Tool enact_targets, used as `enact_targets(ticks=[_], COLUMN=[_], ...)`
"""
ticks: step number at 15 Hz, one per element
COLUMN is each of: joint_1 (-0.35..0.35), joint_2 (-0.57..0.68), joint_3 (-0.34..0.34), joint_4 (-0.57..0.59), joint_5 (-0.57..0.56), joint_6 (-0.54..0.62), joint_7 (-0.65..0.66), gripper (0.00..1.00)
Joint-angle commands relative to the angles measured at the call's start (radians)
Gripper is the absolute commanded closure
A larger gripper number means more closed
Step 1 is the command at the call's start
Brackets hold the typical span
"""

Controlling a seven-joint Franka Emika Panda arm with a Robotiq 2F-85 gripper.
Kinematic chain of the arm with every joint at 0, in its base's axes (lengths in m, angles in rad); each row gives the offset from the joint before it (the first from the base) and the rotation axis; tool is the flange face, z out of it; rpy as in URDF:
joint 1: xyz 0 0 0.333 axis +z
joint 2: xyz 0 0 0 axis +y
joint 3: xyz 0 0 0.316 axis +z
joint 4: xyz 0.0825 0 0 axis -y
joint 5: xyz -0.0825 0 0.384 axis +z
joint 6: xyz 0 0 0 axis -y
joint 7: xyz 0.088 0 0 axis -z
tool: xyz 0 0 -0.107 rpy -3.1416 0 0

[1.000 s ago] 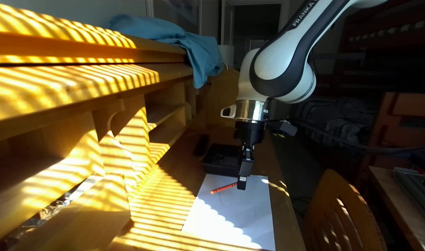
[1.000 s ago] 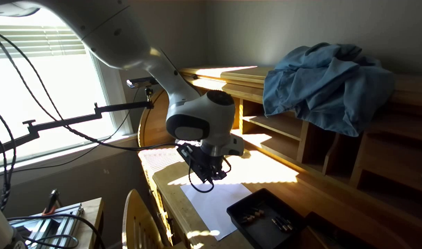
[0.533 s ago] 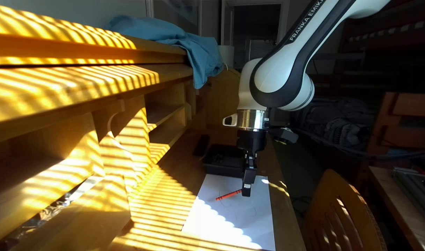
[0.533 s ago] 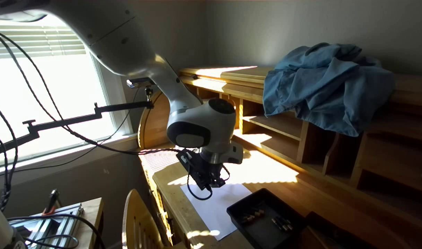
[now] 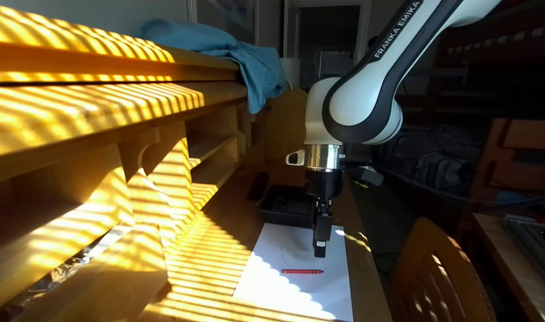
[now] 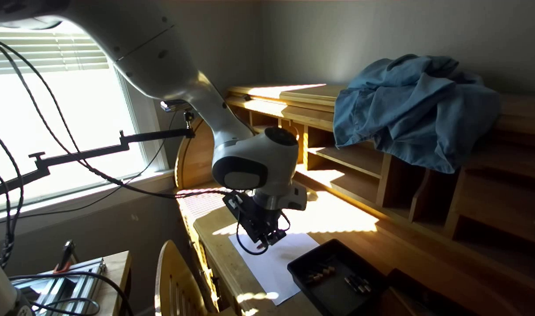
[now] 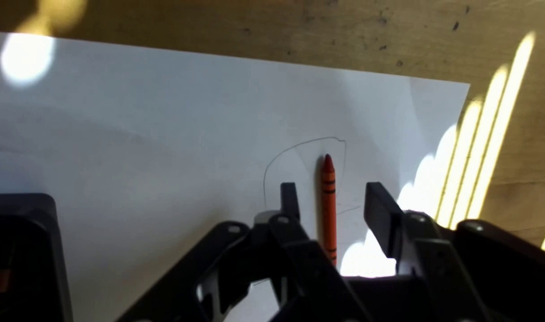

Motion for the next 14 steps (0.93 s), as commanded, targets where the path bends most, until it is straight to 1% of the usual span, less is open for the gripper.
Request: enact_targets(ticks=[1,3,4,5,9,14], joint_1=[-0.015,-0.026,-0.031,-0.035,-0.036,-0.020], joint_2=[-0.011,-0.005,0.003,0.008,0.031,0.060], joint_3=[0.010,0.023,0.030,0.036,0.050,0.053], joint_4=[-0.011,0.003,0.013,0.021,0.054,0.080], joint_5=[-0.048,-0.031,-0.026,-0.027,-0.047,-0.079], joint_6=[0.031,0.072,0.097,0.116,0.156,0.142], joint_7=[0.041,0.025,0.020,0.017,0.034,0.059], gripper=[0.23,0.11,0.03,0.01,0.00,0.00])
